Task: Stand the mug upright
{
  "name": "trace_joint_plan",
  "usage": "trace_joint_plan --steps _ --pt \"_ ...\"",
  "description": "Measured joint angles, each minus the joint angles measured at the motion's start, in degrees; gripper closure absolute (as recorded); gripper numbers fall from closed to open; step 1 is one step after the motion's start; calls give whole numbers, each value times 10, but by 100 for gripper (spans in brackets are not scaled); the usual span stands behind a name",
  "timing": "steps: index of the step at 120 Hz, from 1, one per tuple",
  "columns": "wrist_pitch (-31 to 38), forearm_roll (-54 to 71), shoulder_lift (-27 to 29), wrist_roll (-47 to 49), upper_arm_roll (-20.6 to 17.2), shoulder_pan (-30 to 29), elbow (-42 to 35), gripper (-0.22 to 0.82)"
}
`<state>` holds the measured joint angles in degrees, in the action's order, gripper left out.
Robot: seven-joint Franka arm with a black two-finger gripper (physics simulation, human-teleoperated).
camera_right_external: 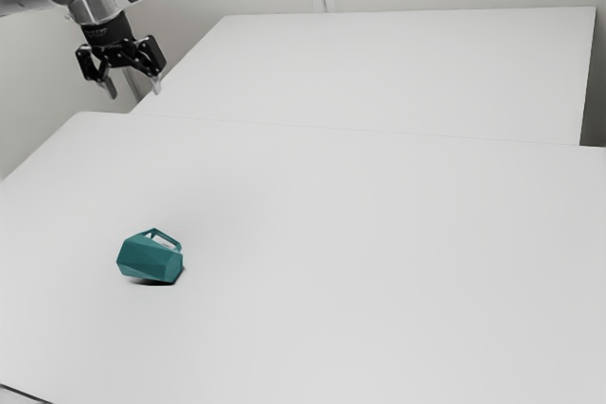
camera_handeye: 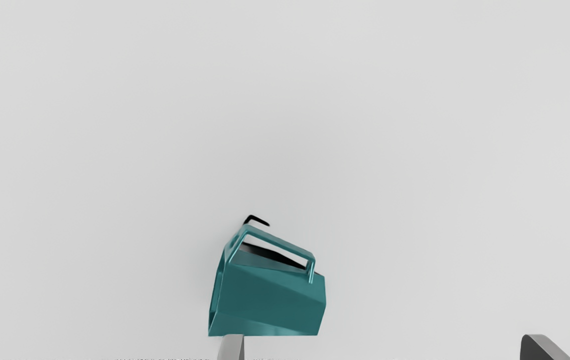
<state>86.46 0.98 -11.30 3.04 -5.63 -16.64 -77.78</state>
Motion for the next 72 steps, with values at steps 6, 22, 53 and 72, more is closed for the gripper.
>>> trace_joint_plan --steps 6,22,53,72 --pt "-4 -8 0 -3 0 -1 -1 0" --pt "-17 -22 -2 -13 3 -16 -6 0" --pt "61 -112 78 -55 62 -104 -259 0" --pt "132 -201 50 -120 66 -163 -312 0"
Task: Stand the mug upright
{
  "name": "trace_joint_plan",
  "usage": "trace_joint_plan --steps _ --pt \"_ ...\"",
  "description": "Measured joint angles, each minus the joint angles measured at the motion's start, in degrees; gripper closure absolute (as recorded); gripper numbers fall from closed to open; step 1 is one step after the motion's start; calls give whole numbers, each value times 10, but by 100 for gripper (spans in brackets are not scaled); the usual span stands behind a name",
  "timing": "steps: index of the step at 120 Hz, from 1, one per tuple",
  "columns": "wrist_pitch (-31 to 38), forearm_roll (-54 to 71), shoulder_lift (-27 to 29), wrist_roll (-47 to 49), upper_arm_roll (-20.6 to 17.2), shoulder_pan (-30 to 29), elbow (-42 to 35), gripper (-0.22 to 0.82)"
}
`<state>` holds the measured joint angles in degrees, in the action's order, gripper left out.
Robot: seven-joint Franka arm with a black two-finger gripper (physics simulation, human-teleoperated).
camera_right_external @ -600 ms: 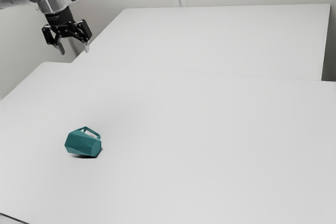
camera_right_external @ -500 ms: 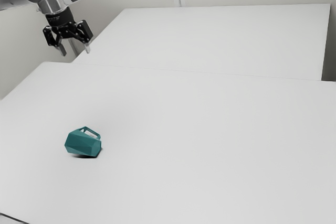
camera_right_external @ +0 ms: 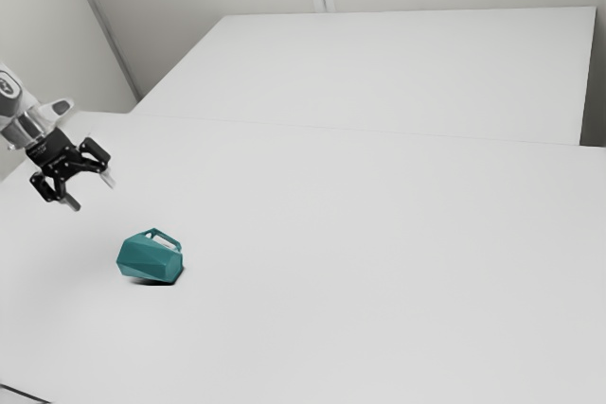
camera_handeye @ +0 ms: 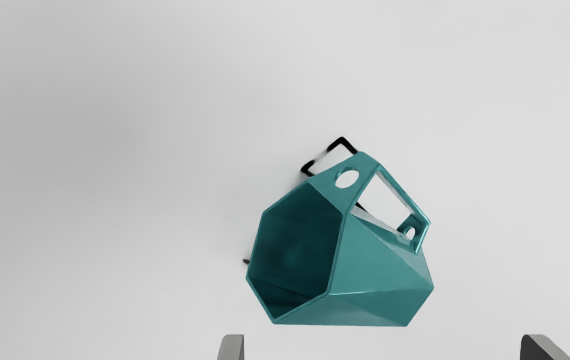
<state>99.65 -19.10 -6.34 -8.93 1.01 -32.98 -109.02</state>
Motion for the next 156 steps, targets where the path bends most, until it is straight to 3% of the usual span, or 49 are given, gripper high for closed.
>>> trace_joint_plan --steps 36,108,137,156 --pt "43 -119 -67 -125 -1 -26 -38 0" --pt "77 -232 -55 -330 -19 -30 -146 0" --pt "89 -242 -52 -370 -19 -32 -149 37" --pt "85 -253 -41 -387 -19 -33 -149 49"
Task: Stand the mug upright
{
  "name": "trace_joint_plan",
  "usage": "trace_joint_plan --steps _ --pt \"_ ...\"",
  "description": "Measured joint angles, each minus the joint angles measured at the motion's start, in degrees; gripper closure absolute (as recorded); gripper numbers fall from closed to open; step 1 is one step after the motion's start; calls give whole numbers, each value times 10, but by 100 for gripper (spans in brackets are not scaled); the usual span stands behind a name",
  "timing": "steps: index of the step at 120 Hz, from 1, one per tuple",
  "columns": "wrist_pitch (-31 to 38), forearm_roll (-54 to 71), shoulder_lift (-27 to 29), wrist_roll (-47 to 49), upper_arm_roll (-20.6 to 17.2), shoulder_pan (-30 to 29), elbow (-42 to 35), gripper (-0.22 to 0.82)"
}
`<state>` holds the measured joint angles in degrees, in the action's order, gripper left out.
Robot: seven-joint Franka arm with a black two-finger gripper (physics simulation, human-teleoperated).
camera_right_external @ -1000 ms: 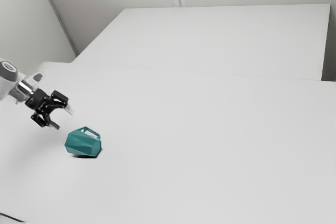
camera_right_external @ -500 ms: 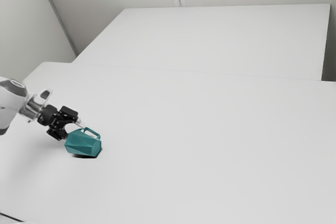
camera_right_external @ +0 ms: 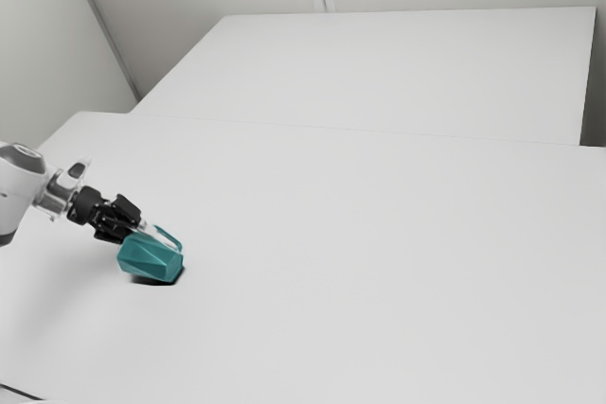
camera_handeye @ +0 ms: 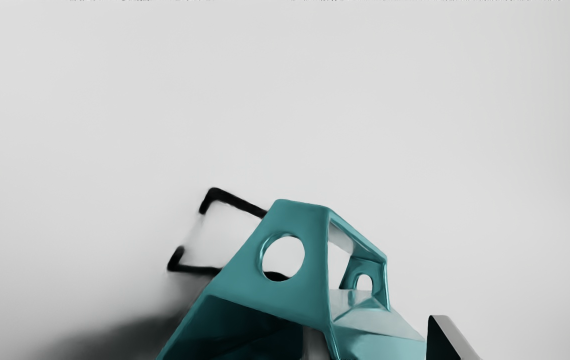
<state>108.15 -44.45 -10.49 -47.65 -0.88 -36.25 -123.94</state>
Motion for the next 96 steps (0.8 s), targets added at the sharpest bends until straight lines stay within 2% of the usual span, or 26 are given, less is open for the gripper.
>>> trace_joint_plan --steps 36,62,84,96 --pt "-11 -30 2 -21 -14 4 -21 57" --pt "-14 -36 7 -32 -15 1 -16 69" --pt "-13 -35 10 -37 -16 3 -11 74" --pt "-11 -26 18 -38 -34 6 5 76"
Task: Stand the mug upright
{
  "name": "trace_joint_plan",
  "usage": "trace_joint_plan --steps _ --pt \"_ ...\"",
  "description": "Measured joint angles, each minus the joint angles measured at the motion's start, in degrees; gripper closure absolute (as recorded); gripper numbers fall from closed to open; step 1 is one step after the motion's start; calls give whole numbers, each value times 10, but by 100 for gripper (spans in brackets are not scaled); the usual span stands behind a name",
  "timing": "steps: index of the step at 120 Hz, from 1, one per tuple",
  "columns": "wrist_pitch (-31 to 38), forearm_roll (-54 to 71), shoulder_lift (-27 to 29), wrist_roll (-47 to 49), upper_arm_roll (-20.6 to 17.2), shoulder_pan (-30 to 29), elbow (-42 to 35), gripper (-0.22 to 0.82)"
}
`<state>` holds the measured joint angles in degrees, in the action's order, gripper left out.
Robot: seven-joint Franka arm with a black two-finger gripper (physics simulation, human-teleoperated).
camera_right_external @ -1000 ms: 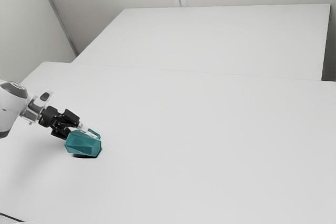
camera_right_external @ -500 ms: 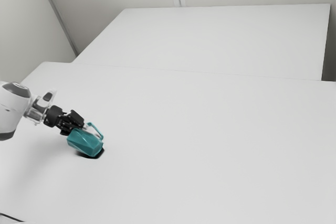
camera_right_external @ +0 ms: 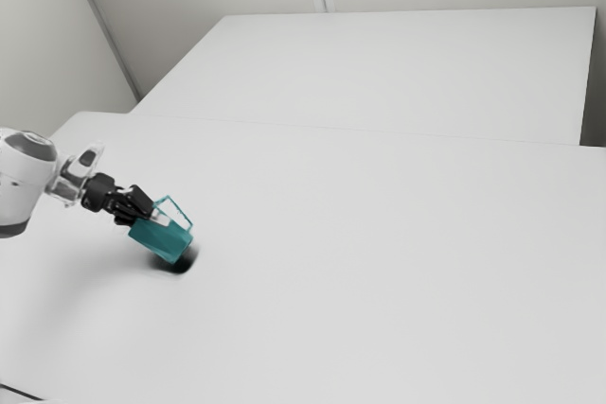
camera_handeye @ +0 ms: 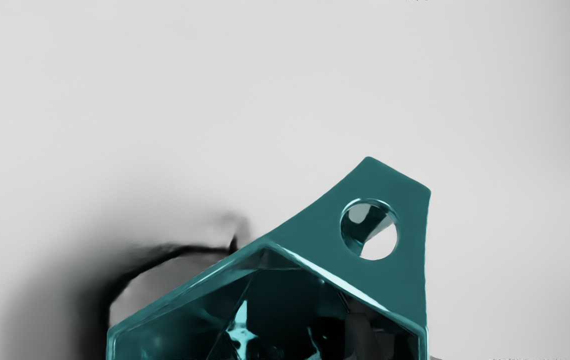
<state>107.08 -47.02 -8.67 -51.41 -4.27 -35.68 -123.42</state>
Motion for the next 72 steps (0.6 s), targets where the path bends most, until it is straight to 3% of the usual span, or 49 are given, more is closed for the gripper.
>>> trace_joint_plan --steps 18,40,56,72 --pt "15 100 0 18 -38 25 81 77" --pt "36 327 -71 71 -45 86 214 78" --pt "74 449 -100 122 -45 99 225 79" --pt "136 495 -99 171 -44 97 198 79"
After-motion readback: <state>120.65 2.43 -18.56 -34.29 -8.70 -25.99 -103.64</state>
